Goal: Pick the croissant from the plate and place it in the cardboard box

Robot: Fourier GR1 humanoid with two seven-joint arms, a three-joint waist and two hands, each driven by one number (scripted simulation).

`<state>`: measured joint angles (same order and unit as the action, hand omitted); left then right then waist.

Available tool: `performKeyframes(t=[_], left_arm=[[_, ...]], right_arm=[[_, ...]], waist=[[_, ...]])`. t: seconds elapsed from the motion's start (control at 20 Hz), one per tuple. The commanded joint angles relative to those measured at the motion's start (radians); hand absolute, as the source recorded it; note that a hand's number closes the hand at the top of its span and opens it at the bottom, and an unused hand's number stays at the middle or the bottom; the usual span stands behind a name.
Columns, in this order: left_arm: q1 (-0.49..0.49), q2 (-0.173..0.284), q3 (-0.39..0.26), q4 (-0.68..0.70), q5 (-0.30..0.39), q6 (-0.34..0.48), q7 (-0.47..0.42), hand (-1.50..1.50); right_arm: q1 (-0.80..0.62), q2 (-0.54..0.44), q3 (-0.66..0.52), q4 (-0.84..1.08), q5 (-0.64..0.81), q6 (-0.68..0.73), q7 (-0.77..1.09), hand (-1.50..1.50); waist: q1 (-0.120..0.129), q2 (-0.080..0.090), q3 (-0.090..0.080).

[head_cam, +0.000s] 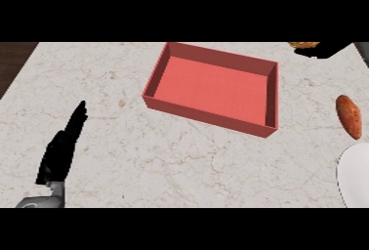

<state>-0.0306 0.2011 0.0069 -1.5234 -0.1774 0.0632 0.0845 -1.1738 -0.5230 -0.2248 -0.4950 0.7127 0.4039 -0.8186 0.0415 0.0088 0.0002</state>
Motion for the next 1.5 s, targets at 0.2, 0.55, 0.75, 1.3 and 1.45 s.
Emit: performKeyframes(t=[0.2, 0.55, 0.75, 1.3, 1.45], left_arm=[[0.011, 0.007, 0.018, 0.009, 0.009, -0.017, -0.024, 0.0], [0.029, 0.023, 0.023, -0.052, 0.005, -0.027, 0.015, 0.0], [0.012, 0.02, 0.046, 0.006, 0.02, -0.033, -0.027, 0.0], [0.043, -0.027, -0.001, -0.065, -0.022, -0.006, 0.022, 0.0], [-0.013, 0.009, 0.047, 0.021, 0.008, -0.039, -0.008, 0.0]], right_arm=[[-0.128, 0.13, 0.047, 0.048, -0.007, 0.061, 0.07, 1.5], [-0.193, 0.227, 0.107, 0.12, 0.048, 0.034, 0.163, 1.5], [-0.196, 0.332, 0.136, 0.139, 0.081, -0.045, 0.225, 1.5], [-0.097, 0.479, 0.132, 0.244, 0.105, -0.229, 0.286, -1.5], [-0.156, 0.499, 0.065, 0.268, 0.041, -0.185, 0.337, -1.5]], waist=[[-0.013, -0.002, -0.001], [-0.006, -0.001, 0.0], [-0.009, 0.0, -0.001], [-0.003, 0.002, 0.0], [-0.004, 0.006, -0.001]])
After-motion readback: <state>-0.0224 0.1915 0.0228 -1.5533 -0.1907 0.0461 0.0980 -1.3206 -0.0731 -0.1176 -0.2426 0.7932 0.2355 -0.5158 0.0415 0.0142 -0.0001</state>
